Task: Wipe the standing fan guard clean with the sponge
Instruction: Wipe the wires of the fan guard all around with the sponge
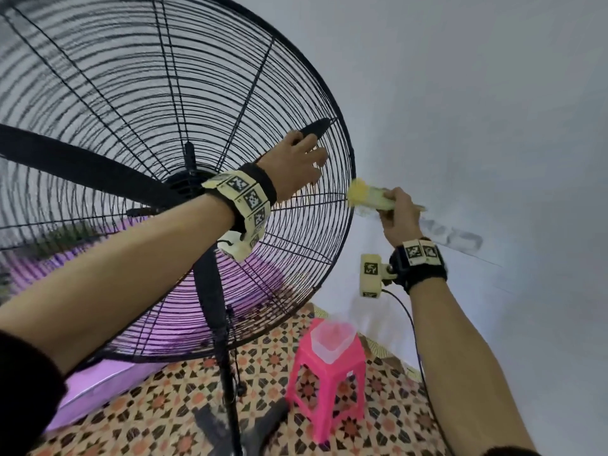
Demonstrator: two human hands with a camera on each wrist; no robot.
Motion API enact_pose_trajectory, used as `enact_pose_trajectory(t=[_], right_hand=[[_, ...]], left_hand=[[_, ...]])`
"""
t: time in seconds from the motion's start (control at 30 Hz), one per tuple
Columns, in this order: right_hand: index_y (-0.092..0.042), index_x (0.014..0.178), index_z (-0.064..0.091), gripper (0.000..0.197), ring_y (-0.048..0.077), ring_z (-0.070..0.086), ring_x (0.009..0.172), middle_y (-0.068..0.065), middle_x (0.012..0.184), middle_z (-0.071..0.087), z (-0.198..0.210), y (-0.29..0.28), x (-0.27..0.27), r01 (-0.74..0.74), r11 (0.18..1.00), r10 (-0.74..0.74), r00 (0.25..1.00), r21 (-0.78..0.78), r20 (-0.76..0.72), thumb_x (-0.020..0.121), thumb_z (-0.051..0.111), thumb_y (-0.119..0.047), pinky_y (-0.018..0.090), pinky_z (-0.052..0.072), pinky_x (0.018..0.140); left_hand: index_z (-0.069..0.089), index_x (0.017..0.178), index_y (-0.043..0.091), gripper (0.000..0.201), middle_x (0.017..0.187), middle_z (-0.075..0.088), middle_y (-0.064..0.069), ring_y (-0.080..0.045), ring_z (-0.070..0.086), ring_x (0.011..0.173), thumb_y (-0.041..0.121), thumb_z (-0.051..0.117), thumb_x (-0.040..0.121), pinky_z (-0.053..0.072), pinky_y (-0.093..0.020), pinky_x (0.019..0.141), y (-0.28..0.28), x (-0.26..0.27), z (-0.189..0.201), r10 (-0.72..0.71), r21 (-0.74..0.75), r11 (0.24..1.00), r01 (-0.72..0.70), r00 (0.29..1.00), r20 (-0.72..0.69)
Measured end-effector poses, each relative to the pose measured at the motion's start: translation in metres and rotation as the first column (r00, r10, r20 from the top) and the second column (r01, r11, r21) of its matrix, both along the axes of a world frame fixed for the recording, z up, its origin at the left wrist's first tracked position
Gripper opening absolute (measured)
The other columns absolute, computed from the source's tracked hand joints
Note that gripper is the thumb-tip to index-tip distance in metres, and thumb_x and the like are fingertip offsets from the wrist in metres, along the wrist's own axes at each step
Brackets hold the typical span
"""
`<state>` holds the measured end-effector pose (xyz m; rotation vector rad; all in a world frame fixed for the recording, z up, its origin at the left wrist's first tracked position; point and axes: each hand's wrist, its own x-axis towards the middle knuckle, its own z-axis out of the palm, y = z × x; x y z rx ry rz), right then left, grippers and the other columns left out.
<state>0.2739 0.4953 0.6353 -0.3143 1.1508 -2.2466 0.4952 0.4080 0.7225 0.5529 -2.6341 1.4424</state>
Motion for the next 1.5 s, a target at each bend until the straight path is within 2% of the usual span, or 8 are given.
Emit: enact_pose_trajectory(t=[0.2,0.4,0.53,0.8,0.97,1.17,1.33,1.5], right_hand=[[-0.002,0.082,0.058,0.008,0.013,0.052,0.061,0.009,0.079,0.057,-0.011,0.006,-0.005,0.203,0.977,-0.206,0.978,0.073,0.034,0.09,0.057,-0.001,0.017,0.048,0.046],[0.0,0.102,0.063,0.017,0.012,0.057,0.066,0.006,0.091,0.063,-0.026,0.009,-0.002,-0.014,0.998,0.016,0.999,-0.062,0.032,0.089,0.052,-0.002,0.017,0.047,0.053],[-0.003,0.104,0.065,0.015,0.015,0.063,0.081,0.006,0.096,0.064,-0.023,0.016,0.013,0.242,0.967,-0.231,0.965,-0.079,0.123,0.09,0.06,-0.007,0.018,0.051,0.053],[-0.025,0.124,0.062,0.028,0.013,0.066,0.098,-0.007,0.11,0.064,-0.047,-0.002,0.106,0.195,0.979,-0.199,0.879,-0.055,-0.434,0.098,0.05,-0.023,0.033,0.063,0.073],[-0.017,0.136,0.055,0.038,0.029,0.065,0.112,0.015,0.134,0.059,-0.036,0.003,0.084,0.382,0.905,-0.394,0.918,-0.187,-0.034,0.099,0.049,-0.015,0.036,0.063,0.073],[-0.022,0.139,0.036,0.047,0.03,0.064,0.111,0.003,0.125,0.052,-0.05,0.004,0.127,0.015,0.981,-0.073,0.952,-0.193,-0.296,0.099,0.057,-0.008,0.05,0.063,0.075],[-0.016,0.147,0.029,0.056,0.031,0.063,0.106,0.01,0.133,0.047,-0.043,0.009,0.114,0.28,0.921,-0.316,0.943,-0.27,-0.101,0.099,0.055,-0.005,0.044,0.063,0.07],[-0.02,0.144,0.03,0.055,0.019,0.065,0.094,-0.004,0.117,0.05,-0.05,0.015,0.132,0.018,0.993,-0.055,0.947,-0.12,-0.315,0.099,0.057,-0.004,0.04,0.063,0.066]], left_hand=[[0.064,0.132,0.034,0.044,0.153,0.036,0.005,-0.029,0.031,0.143,0.022,0.071,0.091,0.027,-0.049,0.121,0.004,0.001,-0.001,-0.049,0.01,0.999,0.049,0.999,-0.007],[0.066,0.128,0.034,0.04,0.15,0.038,0.004,-0.029,0.032,0.141,0.02,0.069,0.091,0.027,-0.047,0.12,0.002,0.004,-0.001,-0.053,0.018,0.998,0.054,0.998,-0.026],[0.065,0.128,0.036,0.041,0.151,0.037,0.005,-0.028,0.032,0.141,0.022,0.071,0.09,0.028,-0.047,0.12,0.001,0.004,0.0,-0.052,0.024,0.998,0.052,0.998,-0.018],[0.064,0.131,0.035,0.047,0.152,0.037,0.005,-0.029,0.03,0.143,0.026,0.078,0.087,0.029,-0.049,0.121,0.004,0.0,-0.002,-0.01,-0.015,1.0,0.009,1.0,-0.015],[0.064,0.131,0.035,0.047,0.151,0.038,0.004,-0.029,0.03,0.143,0.025,0.076,0.087,0.027,-0.049,0.122,0.001,0.005,-0.001,-0.04,0.001,0.999,0.04,0.999,-0.016],[0.065,0.131,0.036,0.049,0.153,0.037,0.004,-0.03,0.029,0.144,0.031,0.08,0.085,0.029,-0.05,0.12,0.005,0.0,0.002,-0.01,-0.005,1.0,0.01,1.0,0.019],[0.065,0.13,0.037,0.053,0.151,0.038,0.004,-0.03,0.03,0.143,0.031,0.084,0.08,0.028,-0.051,0.121,0.003,0.003,0.004,-0.018,0.018,1.0,0.017,1.0,0.024],[0.054,0.143,0.038,0.065,0.159,0.031,0.003,-0.031,0.027,0.148,0.035,0.081,0.084,0.022,-0.05,0.125,-0.002,0.002,0.001,-0.015,0.004,1.0,0.014,0.999,0.035]])
